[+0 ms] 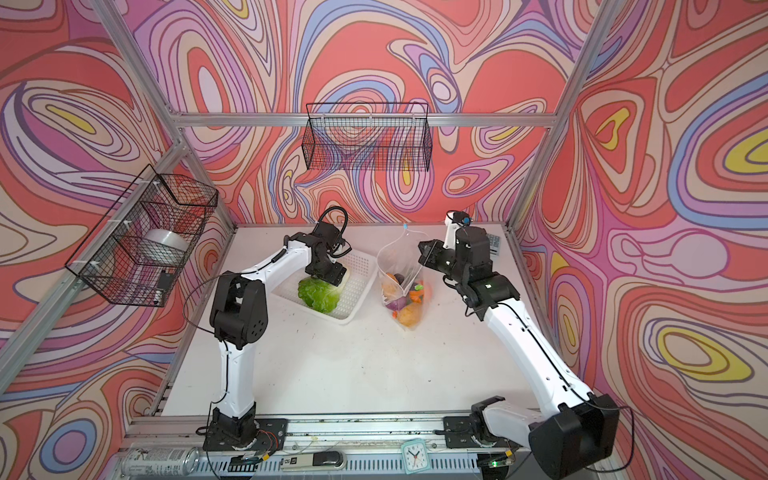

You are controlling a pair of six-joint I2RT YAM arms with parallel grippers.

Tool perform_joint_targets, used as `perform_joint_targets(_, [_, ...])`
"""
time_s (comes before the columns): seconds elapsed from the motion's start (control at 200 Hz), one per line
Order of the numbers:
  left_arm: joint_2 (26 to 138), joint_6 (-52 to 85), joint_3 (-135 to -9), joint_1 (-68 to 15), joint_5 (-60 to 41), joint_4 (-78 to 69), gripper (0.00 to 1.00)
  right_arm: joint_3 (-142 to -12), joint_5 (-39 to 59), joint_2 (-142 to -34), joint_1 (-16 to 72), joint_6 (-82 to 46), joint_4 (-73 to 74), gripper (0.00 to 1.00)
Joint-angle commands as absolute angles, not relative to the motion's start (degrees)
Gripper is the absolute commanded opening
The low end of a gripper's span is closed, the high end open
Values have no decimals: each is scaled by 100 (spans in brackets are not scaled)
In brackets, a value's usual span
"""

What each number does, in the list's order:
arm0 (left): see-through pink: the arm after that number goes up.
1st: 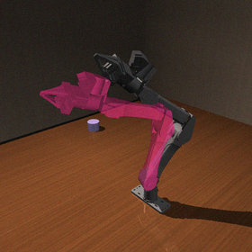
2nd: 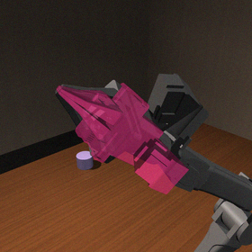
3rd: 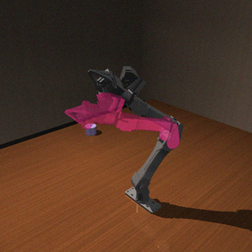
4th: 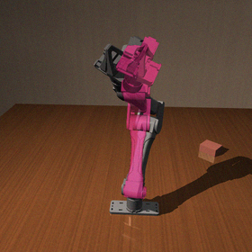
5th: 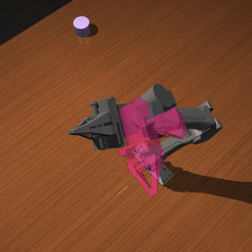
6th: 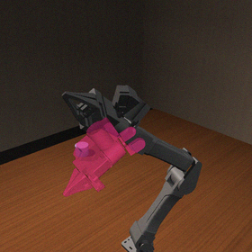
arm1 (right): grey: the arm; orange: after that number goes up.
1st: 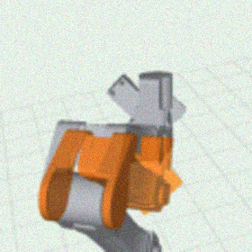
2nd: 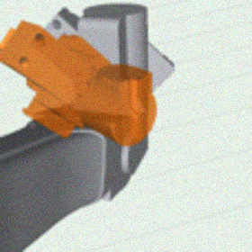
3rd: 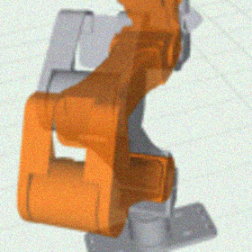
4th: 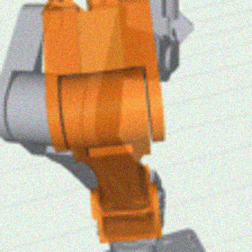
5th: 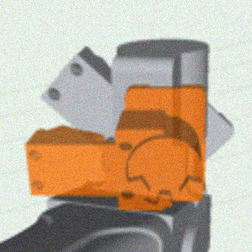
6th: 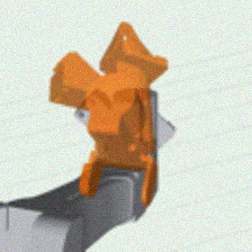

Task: Place the food in the zip-top bag and seal the zipper
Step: 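Lower the left gripper onto the cabbage and close it, then lift the cabbage out of the basket with the left gripper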

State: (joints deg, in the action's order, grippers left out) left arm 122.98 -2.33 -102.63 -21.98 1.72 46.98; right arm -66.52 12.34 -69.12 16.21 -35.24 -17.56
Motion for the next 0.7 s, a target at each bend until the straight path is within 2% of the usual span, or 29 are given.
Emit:
perform_joint_targets(0.0, [12527, -219, -10317, -2182, 191, 5045, 100, -6842, 1222, -6940, 1648, -3533, -1615, 0])
perform_joint_targets(0.285, [12423, -316, -10276, -2197, -63, 5203, 100, -6869, 1262, -7045, 1643, -3568, -1521, 0])
perform_joint_targets(0.611, [12666, -382, -10181, -2203, 596, 4939, 100, -6951, 1222, -7037, 1644, -3546, -1573, 0])
perform_joint_targets(0.696, [12624, -373, -10143, -2198, 745, 4848, 93, -6961, 1204, -7049, 1644, -3558, -1563, 0])
